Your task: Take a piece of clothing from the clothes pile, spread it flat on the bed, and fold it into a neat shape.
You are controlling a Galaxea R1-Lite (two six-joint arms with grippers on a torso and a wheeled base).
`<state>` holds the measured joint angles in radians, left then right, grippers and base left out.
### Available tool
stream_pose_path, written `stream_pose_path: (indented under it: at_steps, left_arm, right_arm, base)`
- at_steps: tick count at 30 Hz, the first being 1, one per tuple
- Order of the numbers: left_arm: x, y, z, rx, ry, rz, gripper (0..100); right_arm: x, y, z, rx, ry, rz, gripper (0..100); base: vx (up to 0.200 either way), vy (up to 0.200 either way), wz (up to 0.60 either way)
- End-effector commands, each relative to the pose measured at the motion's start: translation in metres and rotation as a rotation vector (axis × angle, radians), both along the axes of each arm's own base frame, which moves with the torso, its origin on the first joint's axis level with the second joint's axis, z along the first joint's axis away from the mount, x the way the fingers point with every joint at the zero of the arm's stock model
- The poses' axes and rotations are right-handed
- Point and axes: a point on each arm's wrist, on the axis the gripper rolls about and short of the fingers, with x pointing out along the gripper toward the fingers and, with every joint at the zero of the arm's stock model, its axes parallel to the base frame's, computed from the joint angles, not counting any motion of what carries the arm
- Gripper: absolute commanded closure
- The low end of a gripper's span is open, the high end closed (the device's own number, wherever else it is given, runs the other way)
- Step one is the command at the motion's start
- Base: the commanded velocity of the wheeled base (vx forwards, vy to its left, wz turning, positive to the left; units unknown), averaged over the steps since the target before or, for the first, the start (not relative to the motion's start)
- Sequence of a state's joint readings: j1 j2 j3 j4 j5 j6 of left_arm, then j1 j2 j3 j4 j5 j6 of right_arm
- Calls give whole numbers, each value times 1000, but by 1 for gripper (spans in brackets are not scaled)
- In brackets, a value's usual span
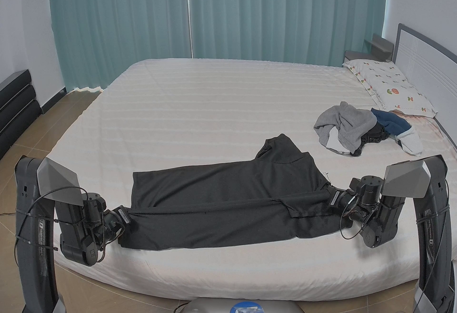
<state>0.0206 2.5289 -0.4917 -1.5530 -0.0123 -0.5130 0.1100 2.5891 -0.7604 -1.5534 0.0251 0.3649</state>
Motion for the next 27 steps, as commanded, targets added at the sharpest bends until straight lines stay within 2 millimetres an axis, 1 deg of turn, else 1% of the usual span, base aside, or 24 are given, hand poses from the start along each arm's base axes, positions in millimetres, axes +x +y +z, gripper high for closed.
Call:
stream_pose_path:
  at_steps: [1, 4, 5, 6, 10, 16, 17, 21, 22, 24, 27]
  left_arm:
    - [1, 0, 1, 1, -13, -1, 100]
    - [1, 0, 1, -1, -13, 0, 100]
    - [1, -1, 1, -1, -12, -2, 100]
    - [1, -1, 1, -1, -13, -3, 0]
    - [2, -1, 1, -15, -18, 2, 0]
    - [6, -1, 8, -77, -51, 36, 0]
    - [9, -1, 17, -127, -81, 59, 0]
    - [8, 4, 33, -199, -120, 95, 0]
    - [7, 8, 39, -213, -135, 105, 0]
    - [4, 13, 42, -216, -138, 119, 0]
    - [0, 13, 40, -214, -120, 123, 0]
  right_arm:
    - [1, 0, -2, 19, -6, -5, 100]
    - [1, 1, -2, 25, -5, -4, 100]
    - [1, 3, -5, 26, 0, 2, 100]
    - [1, 3, -5, 29, 0, 3, 0]
    - [2, 2, -2, 62, -6, -6, 0]
    - [5, -7, 9, 148, -23, -43, 0]
    - [6, -11, 12, 179, -26, -49, 0]
    - [7, -19, 16, 236, -28, -58, 0]
    - [7, -24, 17, 264, -20, -63, 0]
    - [7, -29, 16, 297, -8, -69, 0]
    - [7, -38, 14, 357, 20, -82, 0]
  base:
    - [0, 0, 0]
    - [0, 0, 0]
    - [0, 0, 0]
    - [0, 0, 0]
    - [0, 0, 0]
    - [0, 0, 0]
    - [0, 0, 0]
    - [0, 0, 0]
    - [0, 0, 0]
    - [0, 0, 0]
    - [0, 0, 0]
